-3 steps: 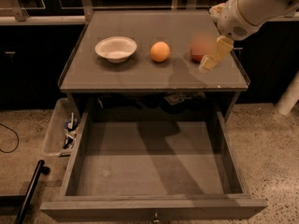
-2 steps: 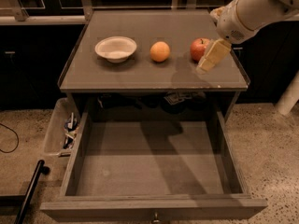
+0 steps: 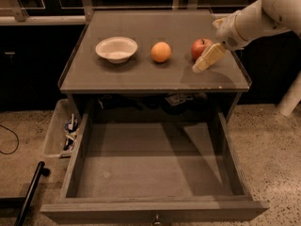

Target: Place apple into top drawer

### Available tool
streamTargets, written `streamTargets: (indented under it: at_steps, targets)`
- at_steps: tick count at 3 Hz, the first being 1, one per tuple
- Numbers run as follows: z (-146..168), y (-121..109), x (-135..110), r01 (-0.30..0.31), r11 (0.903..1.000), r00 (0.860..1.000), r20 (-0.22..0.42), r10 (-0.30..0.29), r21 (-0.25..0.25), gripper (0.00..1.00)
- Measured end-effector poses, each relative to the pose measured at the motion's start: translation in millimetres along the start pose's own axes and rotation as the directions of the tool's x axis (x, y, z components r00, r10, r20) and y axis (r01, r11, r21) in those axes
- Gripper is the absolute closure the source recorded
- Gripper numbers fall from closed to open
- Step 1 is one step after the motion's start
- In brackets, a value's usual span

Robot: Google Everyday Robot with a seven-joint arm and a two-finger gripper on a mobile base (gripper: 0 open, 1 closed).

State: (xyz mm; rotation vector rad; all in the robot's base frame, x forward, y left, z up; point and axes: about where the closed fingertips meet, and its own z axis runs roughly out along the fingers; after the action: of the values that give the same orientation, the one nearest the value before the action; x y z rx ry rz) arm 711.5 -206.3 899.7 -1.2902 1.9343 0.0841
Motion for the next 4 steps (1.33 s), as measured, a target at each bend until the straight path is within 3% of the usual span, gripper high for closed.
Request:
streamTargets:
  at_steps: [2,4]
  targets:
    - [30.4,-17.5,15.7,-0.150,0.9852,0.980,0.119,0.159,-0.084,0.00]
    - [40.4,-22.3,30.0,-0.234,0.9638,0.957,0.146,0.252,-0.128,0.00]
